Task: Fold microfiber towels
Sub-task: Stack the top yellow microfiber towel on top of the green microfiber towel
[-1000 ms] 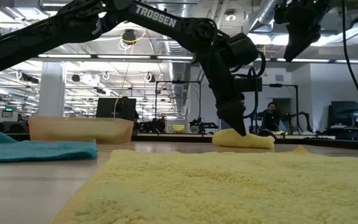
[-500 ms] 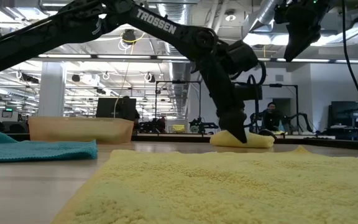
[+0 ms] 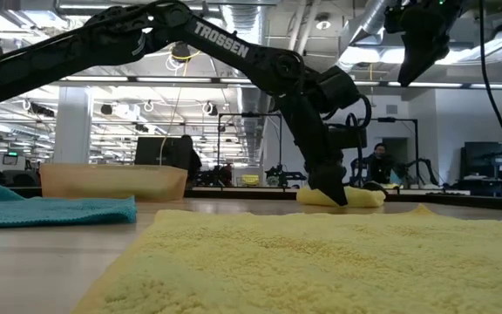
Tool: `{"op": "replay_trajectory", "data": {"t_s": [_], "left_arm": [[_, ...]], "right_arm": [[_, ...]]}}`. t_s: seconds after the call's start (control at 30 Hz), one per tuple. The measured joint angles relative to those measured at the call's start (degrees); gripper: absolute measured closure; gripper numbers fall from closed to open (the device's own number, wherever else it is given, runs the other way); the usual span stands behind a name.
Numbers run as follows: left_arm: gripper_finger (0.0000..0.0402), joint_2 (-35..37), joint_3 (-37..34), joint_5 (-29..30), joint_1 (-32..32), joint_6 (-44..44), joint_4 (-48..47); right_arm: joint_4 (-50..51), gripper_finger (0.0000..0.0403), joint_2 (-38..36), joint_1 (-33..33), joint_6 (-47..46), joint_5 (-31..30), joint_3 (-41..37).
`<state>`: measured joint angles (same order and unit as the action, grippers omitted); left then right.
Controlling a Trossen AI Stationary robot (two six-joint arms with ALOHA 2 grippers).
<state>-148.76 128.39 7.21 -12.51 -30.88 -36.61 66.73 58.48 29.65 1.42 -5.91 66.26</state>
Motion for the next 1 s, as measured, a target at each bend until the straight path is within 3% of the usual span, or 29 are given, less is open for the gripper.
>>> {"op": "replay_trajectory", "data": {"t_s": [0.23, 0.5, 1.0], "left_arm": [[0.0271, -0.2, 0.2, -0.2, 0.5, -0.2, -0.6], [0.0390, -0.2, 0.2, -0.3, 0.5, 1.8, -4.3], [0.0400, 8.4, -0.2, -3.6, -0.7, 14.1, -19.3]], "right_arm": [[0.1, 0.0220, 0.0, 0.0, -0.4, 0.0, 0.0], [0.1, 0.0220, 0.0, 0.0, -1.0, -0.1, 0.0], [0.1, 0.0220, 0.0, 0.0, -1.0, -0.1, 0.0]]}}
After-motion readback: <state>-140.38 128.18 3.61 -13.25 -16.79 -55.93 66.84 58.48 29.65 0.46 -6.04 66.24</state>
